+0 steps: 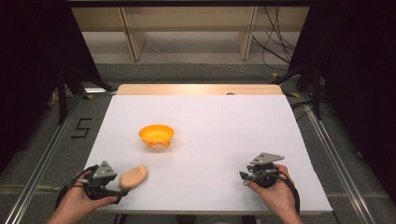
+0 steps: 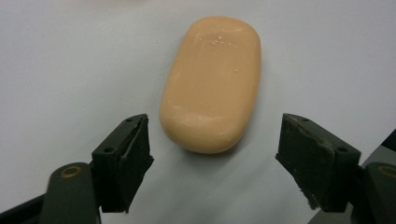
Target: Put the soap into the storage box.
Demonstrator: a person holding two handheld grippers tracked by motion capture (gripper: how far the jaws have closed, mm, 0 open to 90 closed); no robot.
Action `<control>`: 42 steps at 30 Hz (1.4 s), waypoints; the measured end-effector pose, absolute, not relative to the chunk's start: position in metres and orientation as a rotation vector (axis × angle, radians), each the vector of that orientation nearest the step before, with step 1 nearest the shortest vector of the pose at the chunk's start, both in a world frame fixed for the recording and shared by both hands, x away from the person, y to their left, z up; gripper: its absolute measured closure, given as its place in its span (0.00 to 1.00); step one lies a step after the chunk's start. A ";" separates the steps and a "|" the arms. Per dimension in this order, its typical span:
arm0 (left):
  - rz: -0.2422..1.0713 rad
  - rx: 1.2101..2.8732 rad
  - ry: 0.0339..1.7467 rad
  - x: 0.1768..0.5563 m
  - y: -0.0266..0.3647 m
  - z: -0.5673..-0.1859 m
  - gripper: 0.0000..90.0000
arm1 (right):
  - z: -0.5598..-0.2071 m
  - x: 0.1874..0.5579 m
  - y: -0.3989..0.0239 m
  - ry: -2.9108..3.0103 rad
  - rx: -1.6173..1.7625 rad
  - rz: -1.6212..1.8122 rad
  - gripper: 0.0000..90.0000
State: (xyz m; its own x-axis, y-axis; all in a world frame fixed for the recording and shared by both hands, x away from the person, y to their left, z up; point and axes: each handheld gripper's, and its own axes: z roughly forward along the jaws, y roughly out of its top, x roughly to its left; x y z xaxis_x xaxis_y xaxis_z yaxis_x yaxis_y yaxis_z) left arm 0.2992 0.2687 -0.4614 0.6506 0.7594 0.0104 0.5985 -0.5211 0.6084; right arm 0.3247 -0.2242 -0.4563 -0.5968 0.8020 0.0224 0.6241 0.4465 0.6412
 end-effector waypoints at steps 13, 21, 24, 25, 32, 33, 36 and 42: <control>0.274 2.441 1.064 0.308 0.264 -0.445 0.24 | -0.459 0.326 -0.220 2.406 1.224 0.901 0.65; 0.256 2.582 0.969 0.317 0.260 -0.434 0.22 | -0.458 0.326 -0.221 2.414 1.216 0.884 0.64; 0.231 2.678 0.908 0.323 0.254 -0.434 0.24 | -0.457 0.326 -0.221 2.416 1.210 0.887 0.64; 0.231 2.678 0.908 0.323 0.254 -0.434 0.24 | -0.457 0.326 -0.221 2.416 1.210 0.887 0.64; 0.167 2.722 0.860 0.338 0.245 -0.429 0.24 | -0.457 0.325 -0.219 2.408 1.220 0.895 0.64; 0.151 2.714 0.873 0.338 0.243 -0.431 0.24 | -0.457 0.325 -0.219 2.410 1.220 0.895 0.64; 0.109 2.769 0.858 0.343 0.240 -0.432 0.23 | -0.457 0.325 -0.219 2.414 1.235 0.889 0.63; 0.104 2.808 0.841 0.351 0.232 -0.434 0.24 | -0.457 0.325 -0.219 2.414 1.221 0.896 0.63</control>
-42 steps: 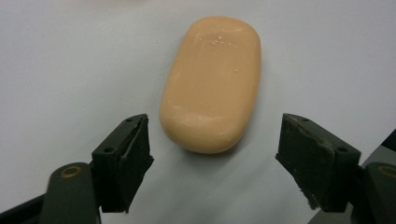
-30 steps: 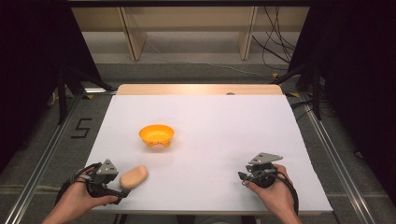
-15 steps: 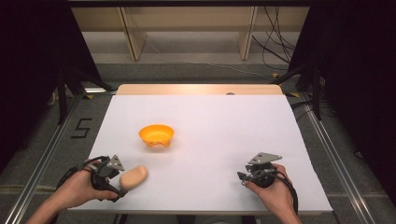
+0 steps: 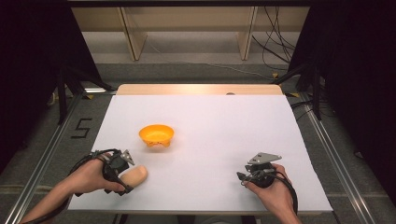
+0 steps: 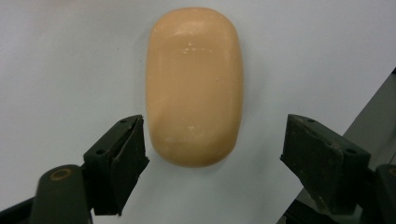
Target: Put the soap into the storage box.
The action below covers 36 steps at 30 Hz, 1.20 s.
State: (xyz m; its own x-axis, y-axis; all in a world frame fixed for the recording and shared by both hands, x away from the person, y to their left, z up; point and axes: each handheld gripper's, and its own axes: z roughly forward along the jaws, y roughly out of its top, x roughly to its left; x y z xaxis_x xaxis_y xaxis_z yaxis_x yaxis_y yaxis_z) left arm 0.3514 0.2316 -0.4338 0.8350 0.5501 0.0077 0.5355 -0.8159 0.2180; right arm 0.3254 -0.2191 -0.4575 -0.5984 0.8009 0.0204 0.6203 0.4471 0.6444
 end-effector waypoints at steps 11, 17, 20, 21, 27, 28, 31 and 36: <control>0.034 2.911 0.814 0.376 0.218 -0.441 0.24 | -0.457 0.326 -0.219 2.416 1.246 0.906 0.62; 0.024 2.917 0.833 0.381 0.213 -0.445 0.24 | -0.459 0.327 -0.219 2.420 1.228 0.909 0.62; 0.016 2.926 0.836 0.384 0.212 -0.449 0.23 | -0.458 0.326 -0.218 2.433 1.239 0.899 0.61; 0.011 2.923 0.844 0.384 0.212 -0.450 0.23 | -0.459 0.326 -0.218 2.415 1.241 0.917 0.61; 0.004 2.941 0.853 0.387 0.209 -0.456 0.22 | -0.460 0.326 -0.217 2.423 1.243 0.915 0.61; 0.003 2.948 0.869 0.389 0.208 -0.458 0.22 | -0.460 0.326 -0.218 2.419 1.222 0.916 0.61; 0.003 2.961 0.870 0.390 0.207 -0.459 0.22 | -0.458 0.326 -0.218 2.435 1.244 0.905 0.61; -0.009 2.962 0.864 0.391 0.206 -0.465 0.25 | -0.459 0.326 -0.219 2.431 1.238 0.909 0.60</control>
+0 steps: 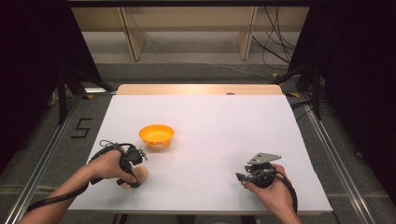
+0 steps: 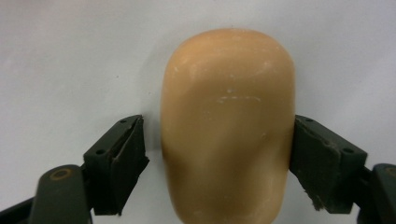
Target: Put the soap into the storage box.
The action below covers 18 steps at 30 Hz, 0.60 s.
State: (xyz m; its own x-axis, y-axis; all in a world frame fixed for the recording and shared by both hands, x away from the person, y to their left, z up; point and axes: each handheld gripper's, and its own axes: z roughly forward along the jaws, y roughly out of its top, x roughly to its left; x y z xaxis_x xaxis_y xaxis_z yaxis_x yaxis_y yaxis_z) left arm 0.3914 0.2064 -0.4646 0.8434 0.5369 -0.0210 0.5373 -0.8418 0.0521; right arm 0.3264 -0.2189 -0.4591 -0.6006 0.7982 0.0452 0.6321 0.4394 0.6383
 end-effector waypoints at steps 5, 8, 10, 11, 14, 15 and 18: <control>-0.020 2.963 0.855 0.392 0.207 -0.465 0.28 | -0.462 0.327 -0.219 2.425 1.223 0.918 0.60; -0.029 2.978 0.844 0.392 0.206 -0.465 0.31 | -0.460 0.327 -0.219 2.439 1.242 0.906 0.60; -0.023 2.986 0.823 0.393 0.206 -0.465 0.33 | -0.460 0.327 -0.219 2.439 1.242 0.906 0.60; -0.024 2.989 0.819 0.393 0.205 -0.464 0.35 | -0.460 0.327 -0.219 2.440 1.242 0.906 0.60; -0.024 3.006 0.795 0.394 0.204 -0.465 0.36 | -0.460 0.326 -0.218 2.443 1.244 0.903 0.60; -0.028 3.010 0.793 0.393 0.204 -0.465 0.36 | -0.460 0.326 -0.218 2.448 1.263 0.907 0.60; -0.029 3.031 0.765 0.394 0.203 -0.464 0.36 | -0.462 0.327 -0.218 2.430 1.221 0.923 0.60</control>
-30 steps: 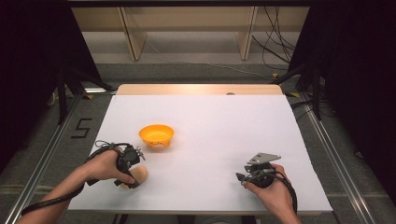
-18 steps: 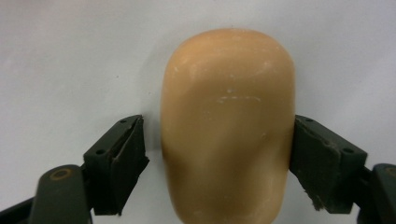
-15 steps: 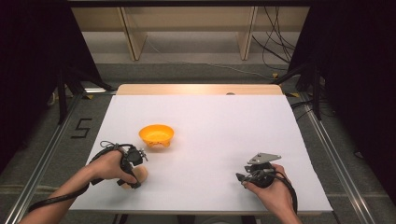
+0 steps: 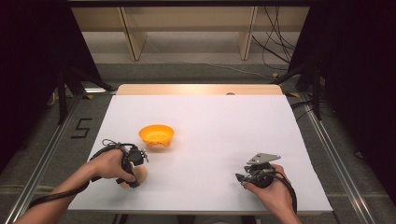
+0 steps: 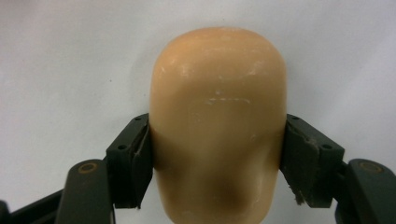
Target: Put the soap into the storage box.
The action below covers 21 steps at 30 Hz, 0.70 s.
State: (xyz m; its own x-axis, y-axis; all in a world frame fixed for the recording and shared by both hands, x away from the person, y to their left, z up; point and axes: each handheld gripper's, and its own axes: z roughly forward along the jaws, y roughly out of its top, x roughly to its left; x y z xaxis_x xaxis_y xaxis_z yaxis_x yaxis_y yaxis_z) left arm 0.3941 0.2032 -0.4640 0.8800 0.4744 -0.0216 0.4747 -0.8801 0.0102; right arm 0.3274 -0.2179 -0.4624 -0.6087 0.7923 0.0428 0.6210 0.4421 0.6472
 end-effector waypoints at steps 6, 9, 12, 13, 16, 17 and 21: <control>-0.030 3.016 0.777 0.394 0.205 -0.464 0.36 | -0.460 0.327 -0.218 2.446 1.241 0.909 0.60; -0.028 3.009 0.766 0.393 0.205 -0.464 0.36 | -0.461 0.326 -0.218 2.436 1.245 0.918 0.60; -0.039 3.019 0.742 0.394 0.206 -0.464 0.36 | -0.460 0.326 -0.218 2.441 1.240 0.904 0.60; -0.039 3.019 0.742 0.394 0.206 -0.464 0.36 | -0.460 0.326 -0.218 2.441 1.240 0.904 0.60; -0.042 3.025 0.732 0.394 0.206 -0.463 0.36 | -0.461 0.328 -0.219 2.429 1.205 0.915 0.60; -0.041 3.027 0.728 0.394 0.206 -0.462 0.36 | -0.461 0.326 -0.219 2.436 1.232 0.916 0.60; -0.018 3.015 0.716 0.394 0.207 -0.460 0.36 | -0.462 0.327 -0.219 2.423 1.229 0.923 0.60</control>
